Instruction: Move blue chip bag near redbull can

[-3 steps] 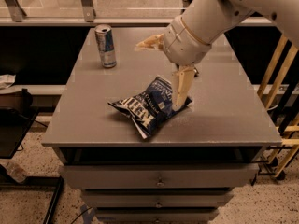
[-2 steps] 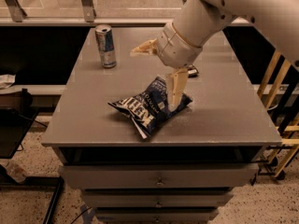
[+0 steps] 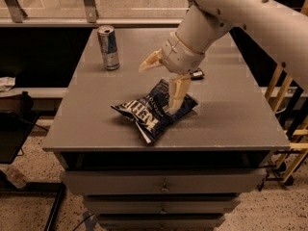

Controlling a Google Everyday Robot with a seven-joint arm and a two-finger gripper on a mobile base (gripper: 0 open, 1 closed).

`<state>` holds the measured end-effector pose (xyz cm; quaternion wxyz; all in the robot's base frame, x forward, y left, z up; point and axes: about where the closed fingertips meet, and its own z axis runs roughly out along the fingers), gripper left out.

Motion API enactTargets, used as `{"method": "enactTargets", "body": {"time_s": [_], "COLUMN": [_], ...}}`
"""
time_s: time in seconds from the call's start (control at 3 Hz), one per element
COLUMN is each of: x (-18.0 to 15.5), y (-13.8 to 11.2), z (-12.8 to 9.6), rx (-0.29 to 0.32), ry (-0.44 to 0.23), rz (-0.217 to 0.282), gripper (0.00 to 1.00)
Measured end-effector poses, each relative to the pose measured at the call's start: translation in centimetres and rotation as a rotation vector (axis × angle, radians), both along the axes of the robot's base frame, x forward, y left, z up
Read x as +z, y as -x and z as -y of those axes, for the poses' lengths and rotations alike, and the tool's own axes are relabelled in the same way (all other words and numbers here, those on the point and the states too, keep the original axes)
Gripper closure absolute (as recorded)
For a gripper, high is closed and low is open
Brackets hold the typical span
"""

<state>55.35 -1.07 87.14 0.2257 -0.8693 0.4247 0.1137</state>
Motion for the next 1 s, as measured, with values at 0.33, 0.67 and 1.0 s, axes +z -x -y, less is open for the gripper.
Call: {"method": "enactTargets", "body": {"time_s": [0.33,0.67,1.0], "x": [-0.9,-0.3,1.5], "y": [-0.2,-0.7,-1.0], "z": [0.3,0.9,1.0], "rx": [-0.001,-0.022,-0.054], "ry": [-0.019,-0.045,-0.073], "rz": [-0.043,-0.050,-0.036], "gripper": [0.41,0.72,0.94]}}
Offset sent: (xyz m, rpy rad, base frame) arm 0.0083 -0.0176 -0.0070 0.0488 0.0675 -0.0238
